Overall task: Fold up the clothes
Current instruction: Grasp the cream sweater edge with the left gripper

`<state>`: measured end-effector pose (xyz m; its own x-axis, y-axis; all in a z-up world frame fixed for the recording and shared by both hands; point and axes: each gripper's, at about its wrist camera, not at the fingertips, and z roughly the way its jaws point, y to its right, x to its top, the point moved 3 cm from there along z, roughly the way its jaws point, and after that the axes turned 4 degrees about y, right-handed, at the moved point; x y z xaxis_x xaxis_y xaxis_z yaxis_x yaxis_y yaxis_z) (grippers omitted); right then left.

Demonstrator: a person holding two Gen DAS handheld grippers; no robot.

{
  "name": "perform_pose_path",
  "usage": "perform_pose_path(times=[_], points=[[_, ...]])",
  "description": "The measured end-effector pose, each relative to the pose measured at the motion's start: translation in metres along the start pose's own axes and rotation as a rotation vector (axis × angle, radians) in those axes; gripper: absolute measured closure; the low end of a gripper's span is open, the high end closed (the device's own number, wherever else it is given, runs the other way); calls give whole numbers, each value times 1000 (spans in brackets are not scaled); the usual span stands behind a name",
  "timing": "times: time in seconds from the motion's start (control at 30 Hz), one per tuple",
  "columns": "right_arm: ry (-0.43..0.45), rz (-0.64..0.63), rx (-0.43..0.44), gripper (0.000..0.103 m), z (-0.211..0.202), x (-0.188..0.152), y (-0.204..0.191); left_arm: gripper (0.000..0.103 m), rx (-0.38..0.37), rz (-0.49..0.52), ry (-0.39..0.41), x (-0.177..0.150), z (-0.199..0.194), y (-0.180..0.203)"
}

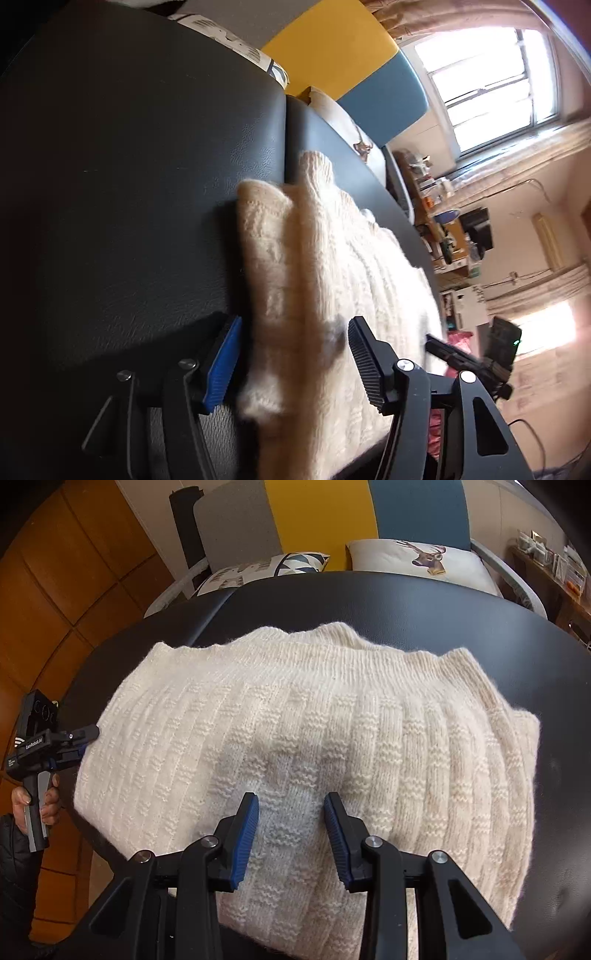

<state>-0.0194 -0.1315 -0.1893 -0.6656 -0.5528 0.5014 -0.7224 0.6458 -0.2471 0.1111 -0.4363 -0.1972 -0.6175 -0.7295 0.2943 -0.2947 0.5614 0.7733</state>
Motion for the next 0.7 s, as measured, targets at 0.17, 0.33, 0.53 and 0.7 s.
perform_pose_path(times=[0.17, 0.33, 0.53, 0.7], points=[[-2, -6, 0, 66, 3, 0, 2, 40, -95, -57, -48, 9, 12, -6], [1, -2, 1, 66, 5, 0, 1, 40, -55, -10, -69, 10, 19, 7], [12, -1, -5, 66, -3, 3, 5, 72, -34, 33, -90, 3, 34, 14], [50, 9, -75, 66, -29, 5, 30, 83, -47, 32, -41, -3, 31, 16]])
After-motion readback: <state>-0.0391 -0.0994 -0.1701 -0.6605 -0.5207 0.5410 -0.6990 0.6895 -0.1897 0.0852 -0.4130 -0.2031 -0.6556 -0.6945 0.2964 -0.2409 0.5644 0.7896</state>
